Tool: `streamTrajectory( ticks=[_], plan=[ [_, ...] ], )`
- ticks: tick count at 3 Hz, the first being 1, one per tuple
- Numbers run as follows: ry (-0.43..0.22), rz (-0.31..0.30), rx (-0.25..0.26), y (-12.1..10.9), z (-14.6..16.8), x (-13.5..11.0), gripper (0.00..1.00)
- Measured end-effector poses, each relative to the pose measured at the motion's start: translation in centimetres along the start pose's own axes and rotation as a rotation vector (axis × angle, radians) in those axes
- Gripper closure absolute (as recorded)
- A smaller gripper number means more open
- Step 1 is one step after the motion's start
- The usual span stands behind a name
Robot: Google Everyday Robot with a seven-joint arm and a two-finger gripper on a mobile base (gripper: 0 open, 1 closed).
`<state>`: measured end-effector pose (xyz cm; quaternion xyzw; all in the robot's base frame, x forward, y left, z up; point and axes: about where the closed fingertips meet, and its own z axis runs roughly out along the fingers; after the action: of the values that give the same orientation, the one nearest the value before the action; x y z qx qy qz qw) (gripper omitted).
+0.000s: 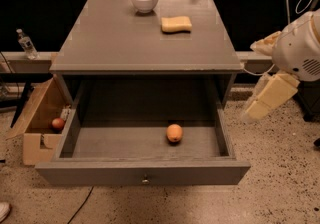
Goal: Pick orange from top drawer and place on counter
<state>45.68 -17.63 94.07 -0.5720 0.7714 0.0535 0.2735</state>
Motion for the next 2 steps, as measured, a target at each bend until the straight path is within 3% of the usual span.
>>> streamTrajectory(
  ticks=[1, 2],
  plan=[
    [-0.038, -0.022, -0.040, 0.8, 3.4, 0.0, 0.00],
    [-0.105, -0.043, -0.116, 2.0, 8.8, -0.2, 0.00]
  ],
)
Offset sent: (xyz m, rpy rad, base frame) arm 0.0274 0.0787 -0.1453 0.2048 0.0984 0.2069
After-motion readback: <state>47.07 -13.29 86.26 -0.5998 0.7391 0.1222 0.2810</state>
